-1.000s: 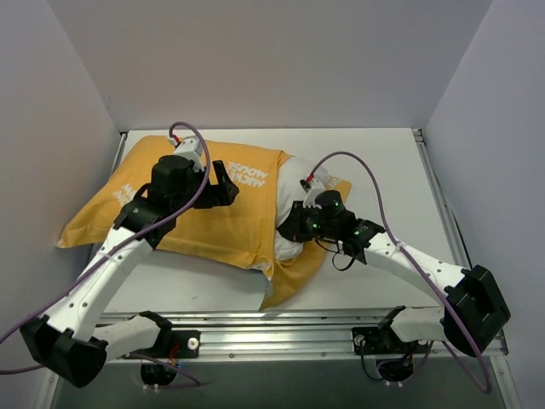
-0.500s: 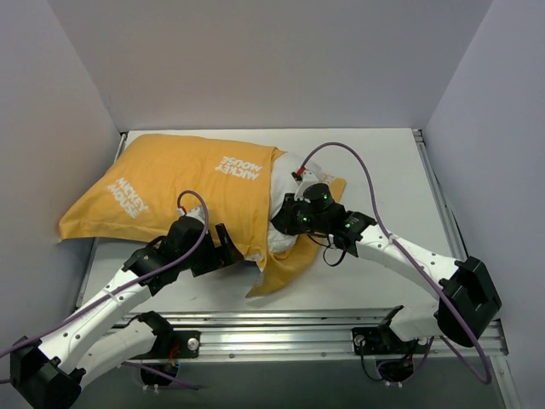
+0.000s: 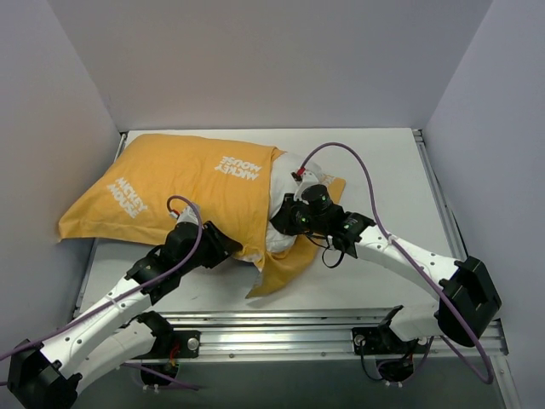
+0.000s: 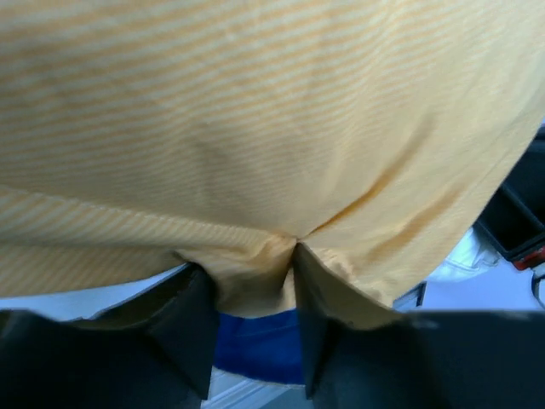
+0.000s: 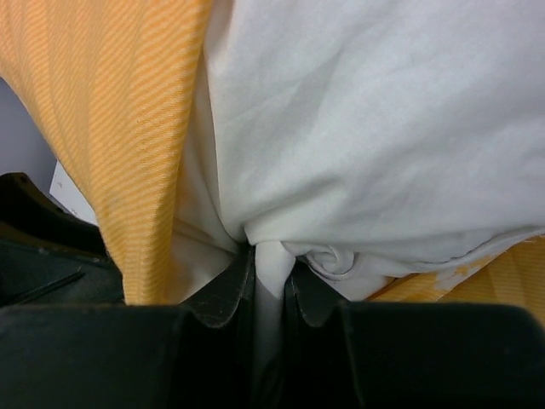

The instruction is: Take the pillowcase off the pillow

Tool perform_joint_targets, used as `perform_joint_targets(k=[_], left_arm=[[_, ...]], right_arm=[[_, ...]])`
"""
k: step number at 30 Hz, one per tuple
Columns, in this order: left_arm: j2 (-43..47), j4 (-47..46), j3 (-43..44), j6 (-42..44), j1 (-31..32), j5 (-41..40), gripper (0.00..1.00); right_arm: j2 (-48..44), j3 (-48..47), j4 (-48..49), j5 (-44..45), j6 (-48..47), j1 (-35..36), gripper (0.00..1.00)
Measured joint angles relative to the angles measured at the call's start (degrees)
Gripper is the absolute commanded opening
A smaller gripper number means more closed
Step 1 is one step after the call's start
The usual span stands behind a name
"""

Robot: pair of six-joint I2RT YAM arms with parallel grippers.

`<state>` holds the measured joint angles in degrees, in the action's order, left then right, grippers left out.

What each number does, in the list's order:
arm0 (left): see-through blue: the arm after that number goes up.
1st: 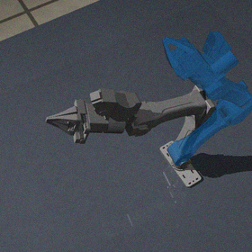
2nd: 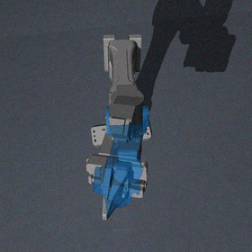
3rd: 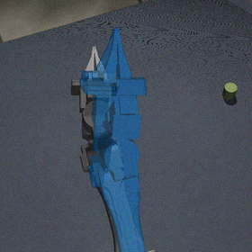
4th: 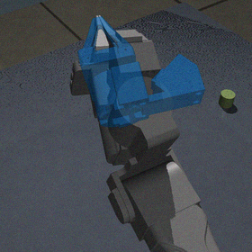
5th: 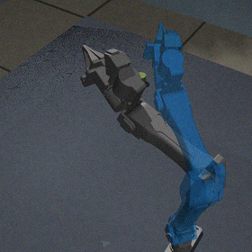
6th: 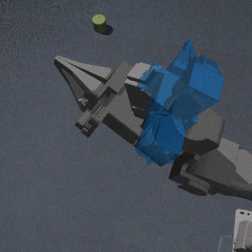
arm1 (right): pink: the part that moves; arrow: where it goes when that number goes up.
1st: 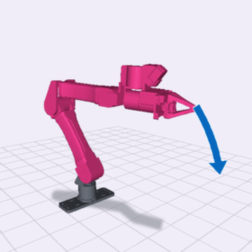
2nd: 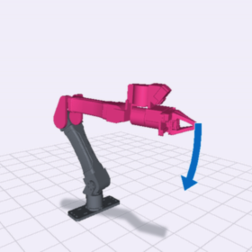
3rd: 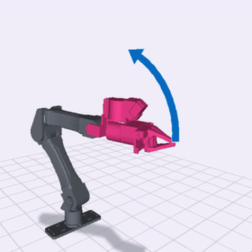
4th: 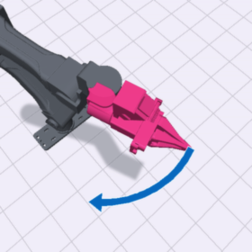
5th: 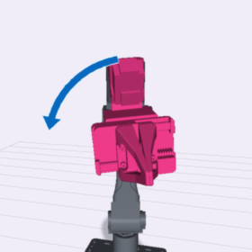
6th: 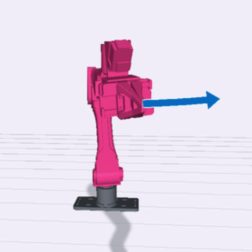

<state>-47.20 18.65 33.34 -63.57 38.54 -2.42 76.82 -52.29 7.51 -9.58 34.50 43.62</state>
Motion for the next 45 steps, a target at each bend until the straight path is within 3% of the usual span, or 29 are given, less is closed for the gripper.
perform_joint_targets(k=[3, 10, 15, 22, 32, 33, 35, 36, 40, 41, 45], left_arm=[[-0.2, -1.0, -0.1, -0.8, 0.1, -0.8, 0.03], [4.3, 5.0, 2.3, -0.3, 0.4, -7.9, 0.02], [8.3, 9.7, 6.5, -1.7, -1.6, -14.2, 0.02], [8.5, 8.9, 8.3, 0.0, -7.6, -11.7, 0.02], [0.2, 4.9, 8.1, 6.9, -11.0, -5.6, 0.03], [-0.4, 5.0, 7.9, 7.2, -11.0, -5.6, 0.05], [-1.0, 5.9, 7.8, 8.4, -11.3, -5.6, 0.24], [-1.0, 6.7, 7.8, 9.5, -11.5, -5.7, 0.41], [0.4, 11.9, 8.4, 15.7, -14.5, -7.8, 0.67], [0.5, 13.8, 9.1, 17.2, -15.1, -8.1, 0.78], [0.2, 19.6, 16.3, 22.9, -15.8, -7.8, 0.92]], right_arm=[[0.0, 0.0, 0.0, 0.4, 0.2, 0.0, 0.0], [-5.4, 0.4, -2.2, 2.9, 0.4, -0.7, 0.0], [-15.7, -0.4, -8.2, -0.3, 0.5, -8.8, 0.0], [-21.0, -8.8, -22.4, -6.0, -1.6, -15.3, 0.0], [-21.0, -7.8, -26.5, -12.9, -5.6, -17.9, 0.0], [-21.0, -6.9, -26.2, -14.0, -5.9, -18.1, 0.0], [-20.7, -5.2, -25.9, -16.5, -6.4, -18.1, 0.19], [-20.3, -4.7, -26.0, -17.5, -6.8, -18.1, 0.35], [-20.1, -4.9, -27.5, -17.7, -8.9, -19.0, 0.58], [-20.1, -5.2, -27.8, -17.4, -9.4, -19.3, 0.62], [-19.2, -8.7, -29.4, -13.8, -10.9, -20.0, 0.76]])
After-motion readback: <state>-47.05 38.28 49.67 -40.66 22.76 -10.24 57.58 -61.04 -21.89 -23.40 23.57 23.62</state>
